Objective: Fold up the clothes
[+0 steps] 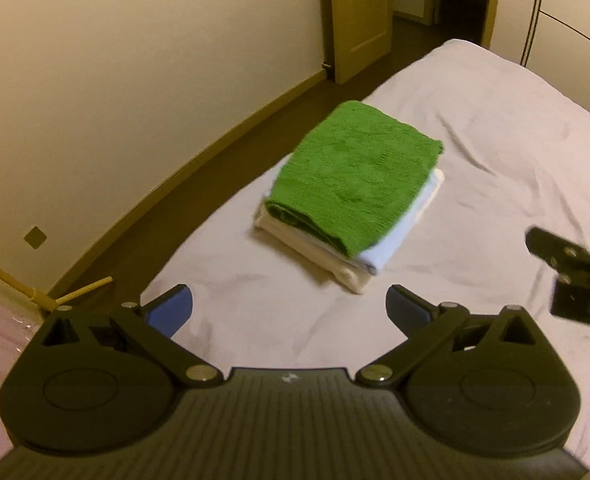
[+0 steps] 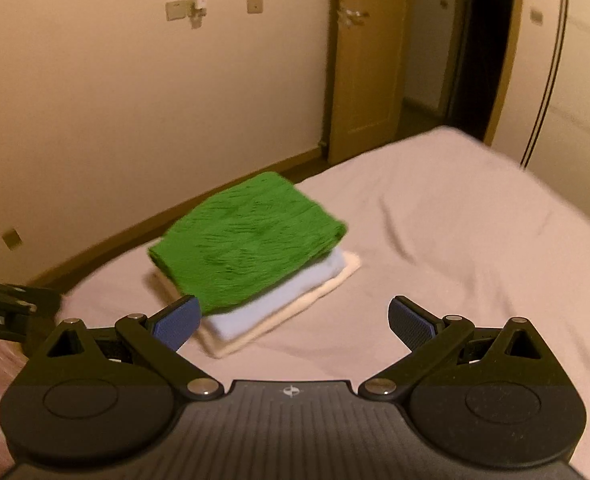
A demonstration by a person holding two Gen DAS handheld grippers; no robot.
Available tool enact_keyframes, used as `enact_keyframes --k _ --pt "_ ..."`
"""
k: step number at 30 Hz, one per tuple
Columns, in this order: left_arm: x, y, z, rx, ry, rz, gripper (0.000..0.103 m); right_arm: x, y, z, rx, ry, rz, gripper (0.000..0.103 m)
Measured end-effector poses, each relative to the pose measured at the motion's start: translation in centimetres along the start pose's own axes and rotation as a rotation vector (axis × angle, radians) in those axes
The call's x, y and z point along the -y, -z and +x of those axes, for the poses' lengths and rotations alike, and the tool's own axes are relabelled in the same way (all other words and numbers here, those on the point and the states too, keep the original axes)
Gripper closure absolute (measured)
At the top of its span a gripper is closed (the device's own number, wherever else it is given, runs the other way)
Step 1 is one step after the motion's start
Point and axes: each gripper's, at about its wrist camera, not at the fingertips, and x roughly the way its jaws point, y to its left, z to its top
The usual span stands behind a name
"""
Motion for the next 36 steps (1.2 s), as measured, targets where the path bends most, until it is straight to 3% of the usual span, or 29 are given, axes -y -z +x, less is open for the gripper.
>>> enact_keyframes --k 6,15,23,36 --pt "3.8 1.7 -1.8 -0.009 -0.026 -0.057 0.001 2.5 0.8 -0.9 -0.003 -0.021 -0.095 0.0" --pt "8.0 4.0 -3.4 -0.038 -0.043 -0.147 0.001 7.5 2.5 -1.5 -0.056 -0.127 -0.088 0.0" --pt "11.3 5.3 -3.1 -0.049 -0.093 -0.182 0.001 10.0 4.2 -0.7 -0.162 -0.172 -0.096 0.0" --pt "14.1 6.3 -1.7 -0.094 -0.13 -0.264 0.001 12.2 5.4 1.7 -0.24 -0.216 -0.135 0.0"
